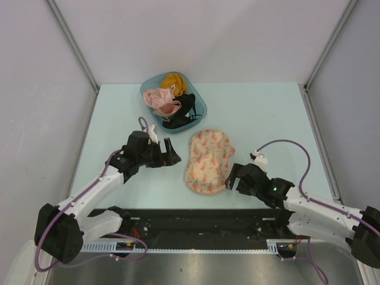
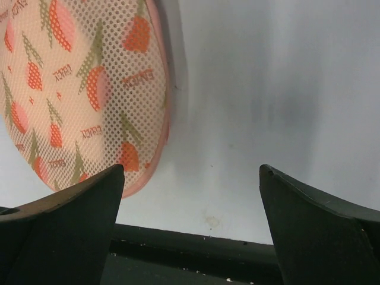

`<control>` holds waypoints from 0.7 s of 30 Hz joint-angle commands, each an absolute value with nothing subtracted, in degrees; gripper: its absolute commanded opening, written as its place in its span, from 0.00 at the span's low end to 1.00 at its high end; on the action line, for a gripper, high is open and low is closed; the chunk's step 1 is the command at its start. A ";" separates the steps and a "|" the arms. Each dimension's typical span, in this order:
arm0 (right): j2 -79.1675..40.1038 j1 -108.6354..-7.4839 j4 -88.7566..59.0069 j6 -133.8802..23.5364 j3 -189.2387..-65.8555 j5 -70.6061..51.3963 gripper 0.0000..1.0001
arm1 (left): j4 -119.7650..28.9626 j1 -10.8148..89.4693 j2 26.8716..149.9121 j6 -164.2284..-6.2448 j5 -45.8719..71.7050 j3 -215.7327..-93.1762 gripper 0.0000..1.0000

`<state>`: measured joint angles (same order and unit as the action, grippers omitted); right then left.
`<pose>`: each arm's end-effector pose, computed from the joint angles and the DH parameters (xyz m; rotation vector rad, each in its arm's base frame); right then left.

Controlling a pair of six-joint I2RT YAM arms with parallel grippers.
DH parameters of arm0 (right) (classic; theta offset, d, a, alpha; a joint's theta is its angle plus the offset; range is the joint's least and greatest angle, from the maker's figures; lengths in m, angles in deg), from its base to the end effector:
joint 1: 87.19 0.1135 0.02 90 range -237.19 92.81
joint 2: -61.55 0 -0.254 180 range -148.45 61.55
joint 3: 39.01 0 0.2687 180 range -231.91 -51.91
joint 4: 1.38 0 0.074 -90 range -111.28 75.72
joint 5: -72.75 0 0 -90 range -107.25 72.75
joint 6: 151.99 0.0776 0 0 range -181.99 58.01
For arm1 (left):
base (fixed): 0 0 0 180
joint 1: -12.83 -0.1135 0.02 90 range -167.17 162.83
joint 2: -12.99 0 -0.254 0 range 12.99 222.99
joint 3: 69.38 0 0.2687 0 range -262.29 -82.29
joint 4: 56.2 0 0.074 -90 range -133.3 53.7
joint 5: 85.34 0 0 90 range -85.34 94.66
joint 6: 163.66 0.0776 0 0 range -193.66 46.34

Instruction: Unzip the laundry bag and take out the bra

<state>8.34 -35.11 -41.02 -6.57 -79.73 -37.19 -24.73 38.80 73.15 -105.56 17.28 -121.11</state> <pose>0.1563 0.1576 0.1428 0.2188 2.4420 0.4227 0.2392 -0.1353 0.1984 -0.0003 2.3697 -0.7641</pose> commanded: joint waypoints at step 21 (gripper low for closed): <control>14.09 -38.14 -13.15 8.85 -64.22 -27.88 0.76 | -31.25 39.55 72.50 -104.42 21.97 -119.99 1.00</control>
